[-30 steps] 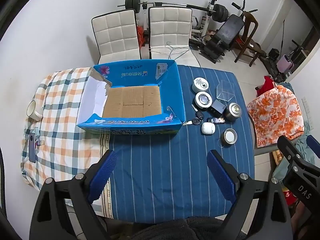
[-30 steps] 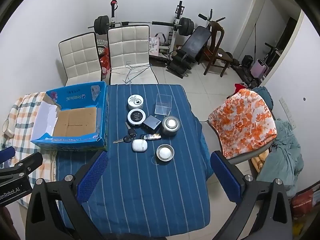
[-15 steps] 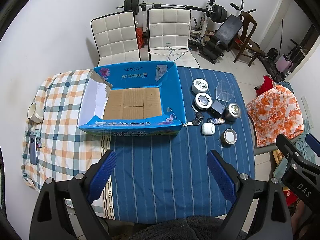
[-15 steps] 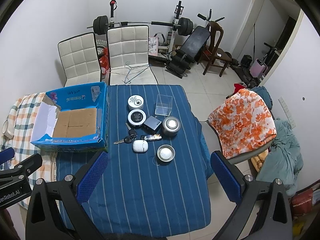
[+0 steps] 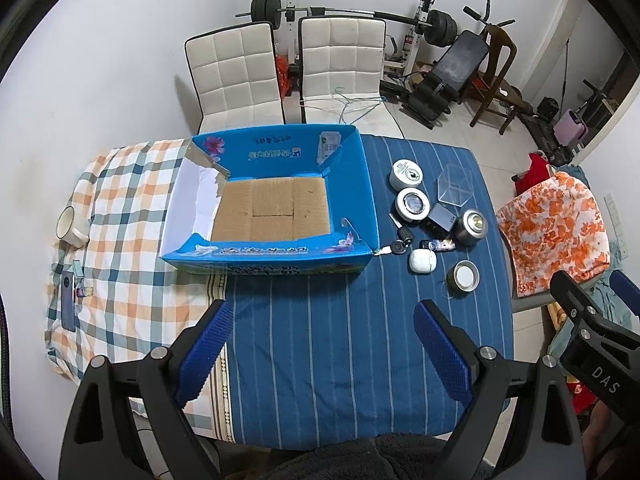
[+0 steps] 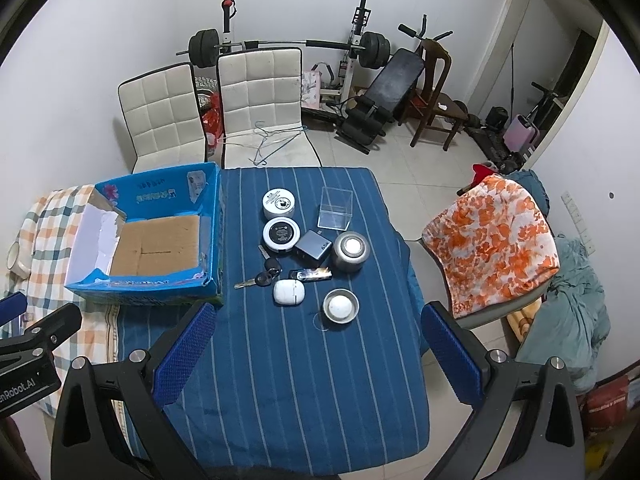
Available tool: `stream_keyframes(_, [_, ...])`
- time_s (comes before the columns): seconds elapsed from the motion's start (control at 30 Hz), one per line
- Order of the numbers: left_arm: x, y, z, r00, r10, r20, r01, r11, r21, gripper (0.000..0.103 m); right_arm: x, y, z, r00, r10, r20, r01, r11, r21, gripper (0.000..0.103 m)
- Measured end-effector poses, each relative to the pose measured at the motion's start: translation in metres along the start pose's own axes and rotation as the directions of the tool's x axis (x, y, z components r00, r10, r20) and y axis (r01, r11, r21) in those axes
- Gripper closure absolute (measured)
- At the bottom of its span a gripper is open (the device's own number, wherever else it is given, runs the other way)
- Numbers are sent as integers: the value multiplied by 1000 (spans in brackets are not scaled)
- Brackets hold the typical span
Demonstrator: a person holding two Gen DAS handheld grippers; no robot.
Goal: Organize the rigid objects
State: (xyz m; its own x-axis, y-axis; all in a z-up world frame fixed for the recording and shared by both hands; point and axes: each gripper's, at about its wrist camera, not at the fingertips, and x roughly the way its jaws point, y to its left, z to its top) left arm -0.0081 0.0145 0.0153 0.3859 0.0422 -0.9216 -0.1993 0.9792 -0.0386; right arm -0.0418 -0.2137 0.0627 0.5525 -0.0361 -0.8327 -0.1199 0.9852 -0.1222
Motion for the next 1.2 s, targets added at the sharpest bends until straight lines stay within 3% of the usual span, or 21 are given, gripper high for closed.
stream_keyframes(1.2, [-1, 7, 10, 1000, 0, 30, 0, 1000, 12, 10, -4, 5, 10, 1000, -1, 4, 1, 1000, 10, 0])
